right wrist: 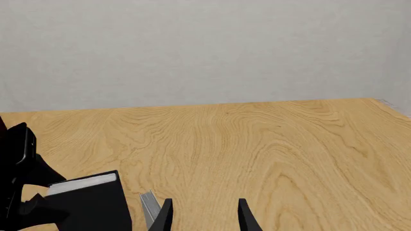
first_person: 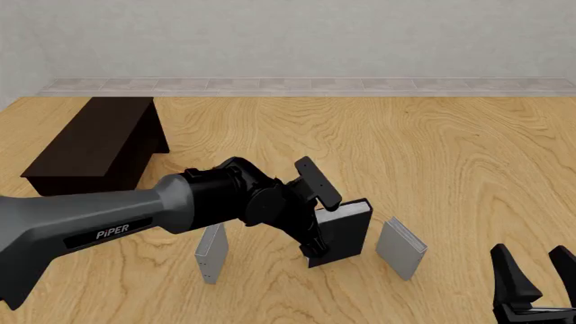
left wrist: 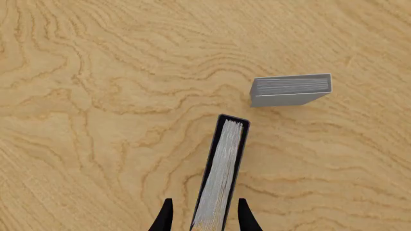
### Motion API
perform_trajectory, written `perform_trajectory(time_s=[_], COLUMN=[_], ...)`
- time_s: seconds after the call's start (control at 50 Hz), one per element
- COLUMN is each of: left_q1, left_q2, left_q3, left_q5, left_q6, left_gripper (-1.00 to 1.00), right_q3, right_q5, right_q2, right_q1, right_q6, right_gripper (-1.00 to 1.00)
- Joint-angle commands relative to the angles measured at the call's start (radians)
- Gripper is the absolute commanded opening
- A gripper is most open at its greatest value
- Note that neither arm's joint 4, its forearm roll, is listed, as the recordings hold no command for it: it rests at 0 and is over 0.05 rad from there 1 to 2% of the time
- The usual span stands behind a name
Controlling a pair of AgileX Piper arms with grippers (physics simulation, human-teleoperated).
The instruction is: Pick up the book in the middle and place it on the cabinet shelf.
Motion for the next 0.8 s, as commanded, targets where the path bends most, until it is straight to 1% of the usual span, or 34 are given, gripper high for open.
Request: perform_trajectory(time_s=[0.02, 0.06, 0.34, 0.38, 0.44, 0.54, 0.56, 0.64, 0.66, 0.72, 0.78, 0.8], left_q1=[-0.007, -0.019, -0.019, -0.011, -0.031, -0.016, -0.015, -0.011, -0.005, -0.031, -0.03, -0.037], left_q2=[0.025, 0.026, 0.058, 0.066, 0.061, 0.064, 0.063, 0.056, 0.052, 0.029, 0.016, 0.01], left_q3=[0.019, 0.022, 0.04, 0.04, 0.046, 0.031, 0.03, 0.025, 0.024, 0.02, 0.017, 0.016], left_q5=[-0.019, -0.021, -0.038, -0.035, -0.027, -0.022, -0.021, -0.017, -0.017, -0.015, -0.01, -0.01], left_q6=[-0.003, -0.013, -0.006, 0.004, -0.004, 0.005, 0.007, 0.013, 0.025, 0.022, 0.039, 0.032], left_gripper=[1.0, 1.0, 1.0, 1.0, 1.0, 1.0, -1.0, -1.0, -1.0, -1.0, -1.0, -1.0], right_q3=[0.0, 0.0, 0.0, 0.0, 0.0, 0.0, 0.0, 0.0, 0.0, 0.001, 0.001, 0.001], right_q5=[0.002, 0.003, 0.017, 0.017, 0.018, 0.017, 0.017, 0.016, 0.016, 0.016, 0.017, 0.018], right_q2=[-0.002, -0.003, -0.017, -0.017, -0.018, -0.017, -0.017, -0.017, -0.017, -0.017, -0.018, -0.019], right_q1=[0.0, -0.001, 0.0, 0.0, 0.0, 0.0, 0.0, 0.0, 0.0, 0.0, 0.0, 0.0], right_q6=[0.0, 0.0, -0.001, -0.001, -0.001, -0.001, -0.001, -0.001, -0.001, 0.0, -0.001, -0.001], right_gripper=[1.0, 1.0, 1.0, 1.0, 1.0, 1.0, 1.0, 1.0, 1.0, 1.0, 1.0, 1.0])
